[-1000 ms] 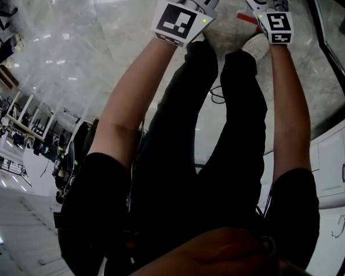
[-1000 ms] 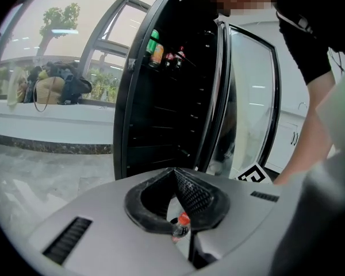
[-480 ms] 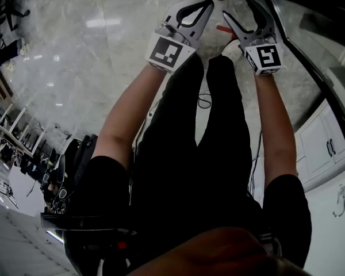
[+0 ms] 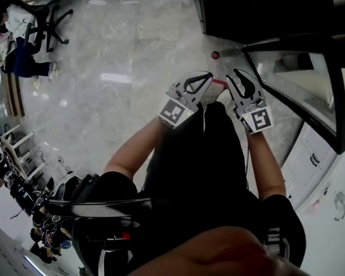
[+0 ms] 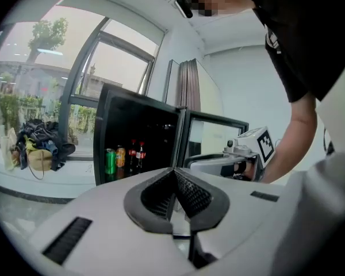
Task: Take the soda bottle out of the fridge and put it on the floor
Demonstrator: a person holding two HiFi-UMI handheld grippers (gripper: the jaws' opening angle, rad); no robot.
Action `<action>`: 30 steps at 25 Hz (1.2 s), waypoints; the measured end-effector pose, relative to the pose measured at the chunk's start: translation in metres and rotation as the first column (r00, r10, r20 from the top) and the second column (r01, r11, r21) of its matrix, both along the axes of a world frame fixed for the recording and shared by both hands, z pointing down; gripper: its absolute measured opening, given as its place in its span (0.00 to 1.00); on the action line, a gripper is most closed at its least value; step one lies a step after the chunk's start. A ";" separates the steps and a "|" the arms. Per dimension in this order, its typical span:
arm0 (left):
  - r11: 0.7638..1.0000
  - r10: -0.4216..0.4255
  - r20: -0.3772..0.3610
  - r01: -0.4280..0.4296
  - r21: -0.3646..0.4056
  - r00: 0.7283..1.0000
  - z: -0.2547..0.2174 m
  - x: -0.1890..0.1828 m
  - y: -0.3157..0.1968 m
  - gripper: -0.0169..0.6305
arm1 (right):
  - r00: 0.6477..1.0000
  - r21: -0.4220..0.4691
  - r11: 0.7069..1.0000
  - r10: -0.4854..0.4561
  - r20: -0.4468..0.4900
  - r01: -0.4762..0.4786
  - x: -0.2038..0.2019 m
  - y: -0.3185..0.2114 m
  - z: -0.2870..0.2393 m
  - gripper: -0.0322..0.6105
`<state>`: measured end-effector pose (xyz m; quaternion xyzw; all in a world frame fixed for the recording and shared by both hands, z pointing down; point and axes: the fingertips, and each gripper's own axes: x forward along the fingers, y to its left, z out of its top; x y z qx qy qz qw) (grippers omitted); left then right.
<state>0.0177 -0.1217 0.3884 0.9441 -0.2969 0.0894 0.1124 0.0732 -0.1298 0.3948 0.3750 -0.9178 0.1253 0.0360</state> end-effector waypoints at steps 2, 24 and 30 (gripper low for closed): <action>1.000 -0.013 -0.020 0.013 -0.005 1.000 -0.038 0.001 0.007 0.03 | 0.999 -0.006 1.000 -0.029 0.015 0.030 0.001 0.013 -0.038 0.17; 0.991 0.067 -0.096 -0.055 0.123 0.993 -0.222 -0.012 0.050 0.03 | 0.995 0.153 0.983 -0.103 0.008 0.100 -0.024 0.061 -0.246 0.07; 0.990 0.072 -0.099 -0.059 0.132 0.992 -0.228 -0.015 0.047 0.03 | 0.994 0.168 0.980 -0.106 0.014 0.102 -0.031 0.056 -0.251 0.07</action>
